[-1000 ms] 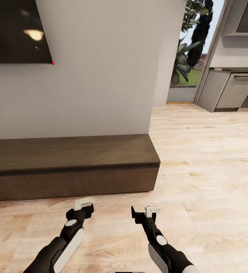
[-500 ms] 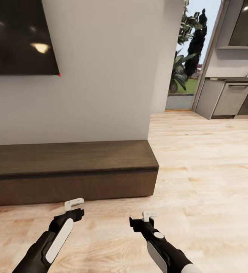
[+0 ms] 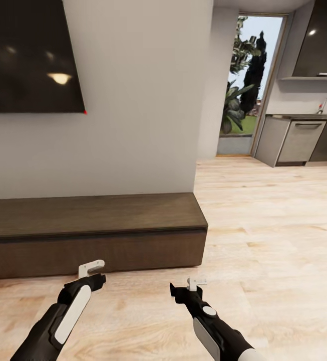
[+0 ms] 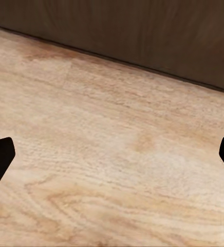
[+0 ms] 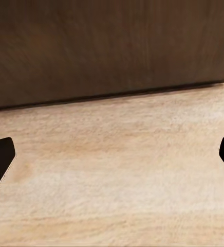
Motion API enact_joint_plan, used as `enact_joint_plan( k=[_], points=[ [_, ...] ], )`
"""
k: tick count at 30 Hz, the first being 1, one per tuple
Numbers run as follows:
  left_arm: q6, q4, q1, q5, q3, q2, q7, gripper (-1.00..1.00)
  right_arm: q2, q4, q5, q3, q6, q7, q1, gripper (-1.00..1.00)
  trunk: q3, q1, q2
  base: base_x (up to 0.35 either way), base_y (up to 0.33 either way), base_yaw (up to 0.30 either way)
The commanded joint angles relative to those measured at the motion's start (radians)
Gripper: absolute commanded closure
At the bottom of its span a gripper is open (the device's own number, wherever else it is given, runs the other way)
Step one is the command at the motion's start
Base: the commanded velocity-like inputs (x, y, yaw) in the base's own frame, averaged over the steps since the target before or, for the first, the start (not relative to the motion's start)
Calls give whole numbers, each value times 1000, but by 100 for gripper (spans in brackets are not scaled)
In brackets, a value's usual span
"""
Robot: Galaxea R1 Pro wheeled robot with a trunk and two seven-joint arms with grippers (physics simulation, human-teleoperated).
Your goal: Place each of the two pumpkins and all three candles from the living room inside a cabinet in the living room (use any cabinet), then make sure every cabinet is closed, and position the cauldron so it is next to a table in the living room.
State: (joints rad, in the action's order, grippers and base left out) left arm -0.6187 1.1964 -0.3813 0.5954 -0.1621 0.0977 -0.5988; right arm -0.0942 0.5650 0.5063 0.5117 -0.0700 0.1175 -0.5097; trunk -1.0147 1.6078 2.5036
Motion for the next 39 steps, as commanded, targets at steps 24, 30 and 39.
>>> enact_joint_plan(
  k=[24, 30, 39],
  points=[
    [-4, -6, -1, 9, 1, -6, -9, -100, 2, 3, 10, 9, -27, -12, -1, -100, 56, -6, -3, 0, 0, 38],
    [-4, -7, -1, 10, 0, -8, -9, -100, 2, 3, 11, 9, -29, -11, -1, -100, 56, -6, -3, 0, 0, 0],
    [-4, -9, -1, 11, 0, -8, -9, -100, 2, 3, 10, 13, -33, -15, -1, -100, 56, -6, -3, 0, 0, 163]
  ],
)
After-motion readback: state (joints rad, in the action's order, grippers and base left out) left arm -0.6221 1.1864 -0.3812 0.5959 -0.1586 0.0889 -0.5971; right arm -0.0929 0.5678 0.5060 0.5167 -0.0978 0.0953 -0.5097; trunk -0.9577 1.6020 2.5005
